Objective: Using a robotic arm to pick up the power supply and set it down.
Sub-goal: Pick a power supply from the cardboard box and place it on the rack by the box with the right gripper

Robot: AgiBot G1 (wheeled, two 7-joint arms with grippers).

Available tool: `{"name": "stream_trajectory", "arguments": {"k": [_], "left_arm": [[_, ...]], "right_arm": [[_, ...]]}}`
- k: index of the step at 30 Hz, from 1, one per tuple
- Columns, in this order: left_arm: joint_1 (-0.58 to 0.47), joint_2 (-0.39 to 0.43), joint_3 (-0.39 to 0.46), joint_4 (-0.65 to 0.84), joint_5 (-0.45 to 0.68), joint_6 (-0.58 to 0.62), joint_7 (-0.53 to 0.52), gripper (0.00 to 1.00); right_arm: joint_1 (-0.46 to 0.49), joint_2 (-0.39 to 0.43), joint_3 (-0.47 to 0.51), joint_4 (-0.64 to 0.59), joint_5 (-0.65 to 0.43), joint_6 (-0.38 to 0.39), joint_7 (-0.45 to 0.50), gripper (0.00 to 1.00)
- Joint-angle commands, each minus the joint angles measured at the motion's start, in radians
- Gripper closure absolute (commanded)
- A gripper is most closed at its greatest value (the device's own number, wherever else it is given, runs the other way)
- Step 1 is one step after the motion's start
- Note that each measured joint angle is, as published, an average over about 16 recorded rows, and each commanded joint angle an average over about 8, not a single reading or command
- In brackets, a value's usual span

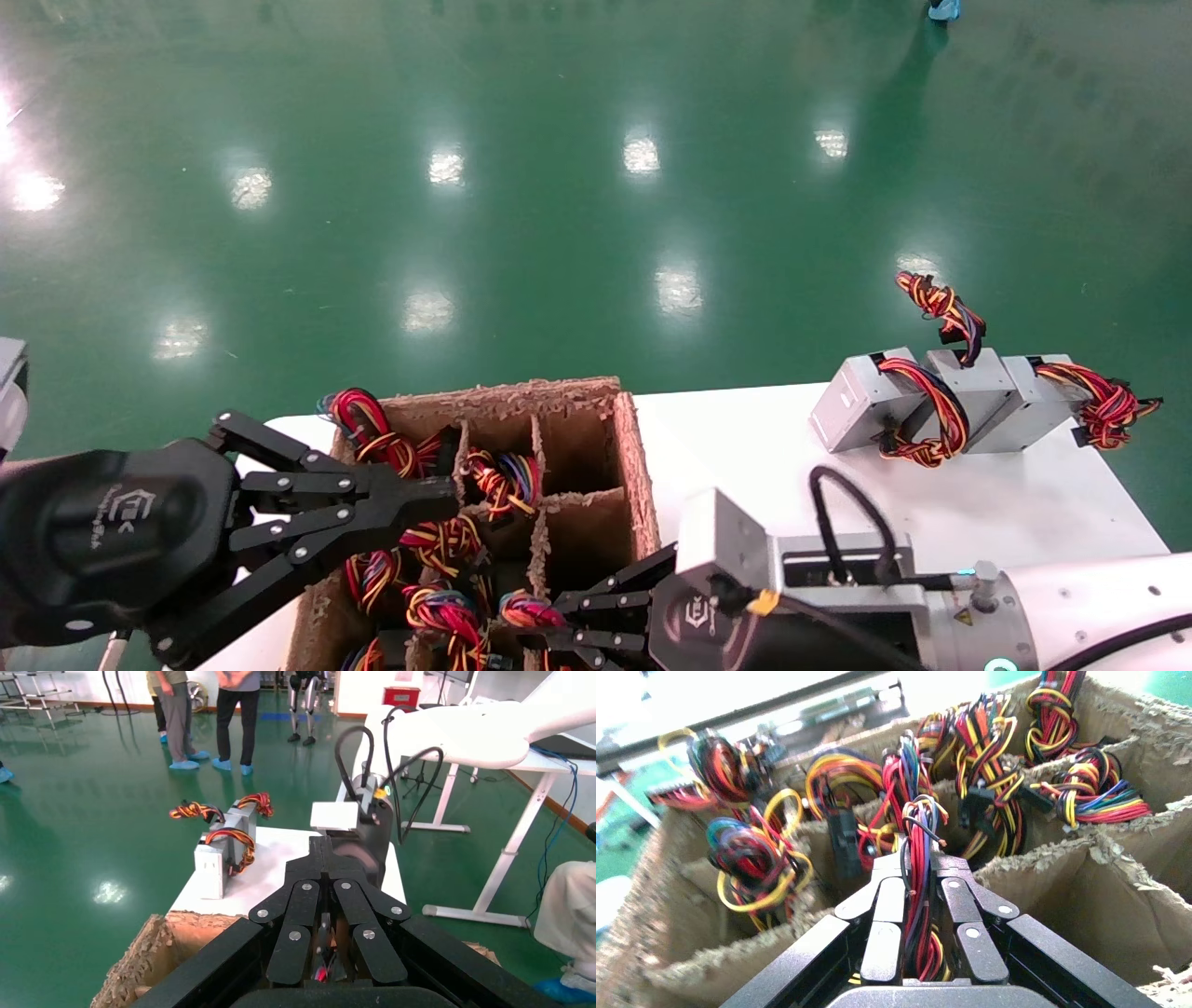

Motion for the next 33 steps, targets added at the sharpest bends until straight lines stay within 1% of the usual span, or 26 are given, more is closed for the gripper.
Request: {"name": "stream_trajectory", "arguments": {"k": [1,11,22,27,33], "left_arm": [[0.0,0.0,0.0,0.0,0.0,0.0,0.0,1.0],[0.0,0.0,0.0,0.0,0.0,0.0,0.0,1.0],[0.0,0.0,0.0,0.0,0.0,0.0,0.0,1.0],[0.0,0.0,0.0,0.0,0.0,0.0,0.0,1.0],[0.0,0.0,0.0,0.0,0.0,0.0,0.0,1.0]], "right_arm": [[0.002,0.0,0.005,-0.02,0.023,-0.016,0.002,1.0],[0.019,0.027,0.053,-0.095,0.149,-0.115,-0.017,1.0],[0.052,0.018,0.109,-0.258,0.356,-0.229,0.027,1.0],[0.075,0.009,0.122,-0.31,0.45,-0.244,0.049,1.0],[0.109,0.001,0.138,-0.363,0.529,-0.23,0.059,1.0]]}}
